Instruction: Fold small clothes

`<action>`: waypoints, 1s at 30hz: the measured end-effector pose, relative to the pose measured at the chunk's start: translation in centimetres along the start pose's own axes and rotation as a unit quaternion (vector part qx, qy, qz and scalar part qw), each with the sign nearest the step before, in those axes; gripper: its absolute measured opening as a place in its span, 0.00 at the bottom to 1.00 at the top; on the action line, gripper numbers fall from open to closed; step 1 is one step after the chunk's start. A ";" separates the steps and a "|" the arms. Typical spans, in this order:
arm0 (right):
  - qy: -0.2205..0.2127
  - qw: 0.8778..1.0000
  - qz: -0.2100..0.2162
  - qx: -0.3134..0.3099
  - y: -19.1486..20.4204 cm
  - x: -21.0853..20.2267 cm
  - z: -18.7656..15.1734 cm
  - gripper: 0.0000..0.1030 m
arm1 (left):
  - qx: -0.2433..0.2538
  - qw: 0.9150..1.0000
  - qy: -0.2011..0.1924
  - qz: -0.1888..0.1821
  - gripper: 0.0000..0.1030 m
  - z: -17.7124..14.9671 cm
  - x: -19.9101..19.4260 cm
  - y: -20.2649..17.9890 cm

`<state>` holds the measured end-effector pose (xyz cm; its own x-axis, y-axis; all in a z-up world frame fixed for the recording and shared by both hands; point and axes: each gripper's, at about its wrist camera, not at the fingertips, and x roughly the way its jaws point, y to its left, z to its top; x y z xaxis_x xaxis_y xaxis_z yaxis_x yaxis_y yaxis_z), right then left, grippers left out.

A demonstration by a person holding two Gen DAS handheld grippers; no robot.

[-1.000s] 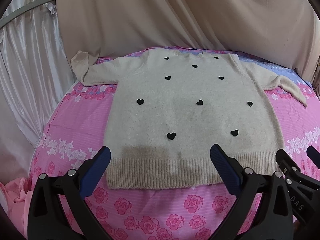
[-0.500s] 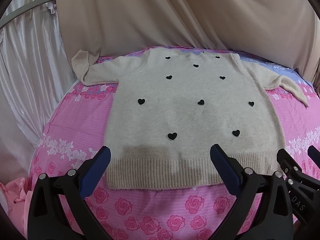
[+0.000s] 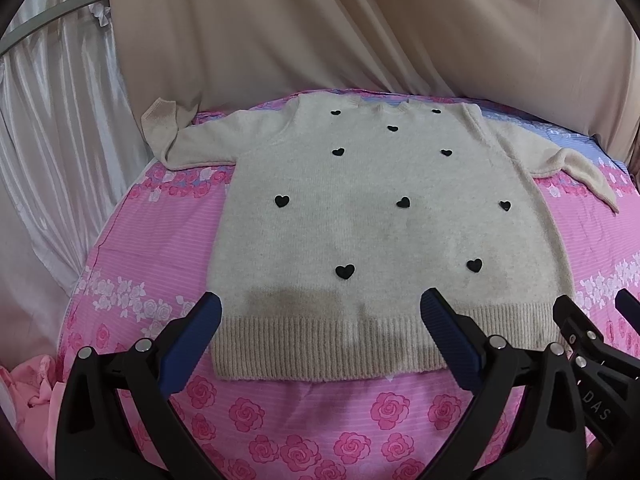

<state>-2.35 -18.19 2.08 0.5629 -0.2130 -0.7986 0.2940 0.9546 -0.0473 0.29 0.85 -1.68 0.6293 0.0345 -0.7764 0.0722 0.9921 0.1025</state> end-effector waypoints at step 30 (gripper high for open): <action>0.009 1.000 0.004 -0.003 0.1 1.2 0.2 0.90 | 0.001 1.000 0.008 0.002 0.95 0.0 1.0 -0.3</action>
<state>-1.47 -18.44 1.21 0.5515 -0.2016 -0.8094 0.2856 0.9573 -0.0438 0.86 0.59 -2.48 0.6171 0.0401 -0.7859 0.0713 0.9917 0.1067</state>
